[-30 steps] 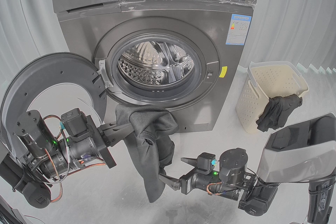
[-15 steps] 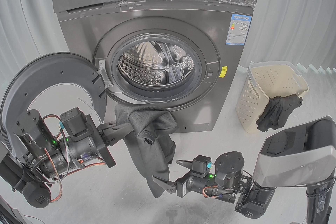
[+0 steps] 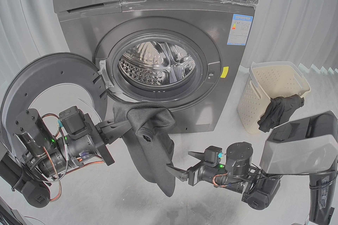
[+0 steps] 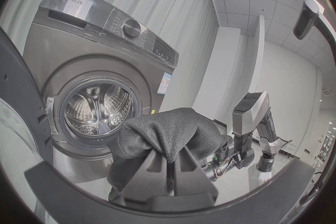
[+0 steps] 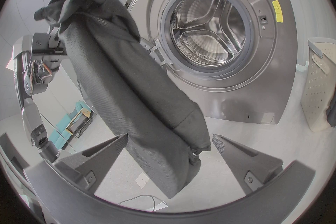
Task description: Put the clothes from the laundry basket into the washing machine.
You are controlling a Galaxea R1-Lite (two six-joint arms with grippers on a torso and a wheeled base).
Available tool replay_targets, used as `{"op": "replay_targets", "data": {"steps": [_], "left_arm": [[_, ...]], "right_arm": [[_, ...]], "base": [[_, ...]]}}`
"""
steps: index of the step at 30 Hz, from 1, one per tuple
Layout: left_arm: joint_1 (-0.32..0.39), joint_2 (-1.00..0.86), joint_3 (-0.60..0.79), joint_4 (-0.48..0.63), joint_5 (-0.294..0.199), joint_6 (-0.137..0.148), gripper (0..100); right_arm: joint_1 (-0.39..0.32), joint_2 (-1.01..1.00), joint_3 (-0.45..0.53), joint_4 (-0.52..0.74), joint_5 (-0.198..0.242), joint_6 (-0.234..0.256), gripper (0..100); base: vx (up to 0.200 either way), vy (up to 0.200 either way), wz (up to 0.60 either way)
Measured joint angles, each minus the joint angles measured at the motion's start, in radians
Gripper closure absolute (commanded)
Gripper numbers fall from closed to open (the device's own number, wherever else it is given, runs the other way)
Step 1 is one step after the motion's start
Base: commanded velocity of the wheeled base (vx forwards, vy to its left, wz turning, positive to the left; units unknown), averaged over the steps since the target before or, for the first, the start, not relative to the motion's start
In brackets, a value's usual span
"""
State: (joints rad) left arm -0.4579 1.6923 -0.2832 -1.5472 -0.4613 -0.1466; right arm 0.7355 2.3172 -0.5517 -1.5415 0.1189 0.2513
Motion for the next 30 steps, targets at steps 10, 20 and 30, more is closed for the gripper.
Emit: {"op": "replay_targets", "data": {"steps": [10, 20, 30], "left_arm": [[-0.001, -0.001, -0.002, 0.0, -0.001, 0.0, 100], [-0.003, -0.001, -0.002, 0.0, -0.001, -0.001, 100], [0.003, 0.004, -0.002, 0.0, -0.001, -0.004, 100]], "right_arm": [[-0.096, 0.006, -0.058, 0.021, 0.022, -0.04, 0], [-0.046, 0.09, -0.18, 0.094, -0.004, -0.082, 0], [0.073, 0.078, -0.144, 0.057, -0.004, -0.073, 0]], "base": [[0.0, 0.0, 0.0], [0.0, 0.0, 0.0], [0.0, 0.0, 0.0]]}}
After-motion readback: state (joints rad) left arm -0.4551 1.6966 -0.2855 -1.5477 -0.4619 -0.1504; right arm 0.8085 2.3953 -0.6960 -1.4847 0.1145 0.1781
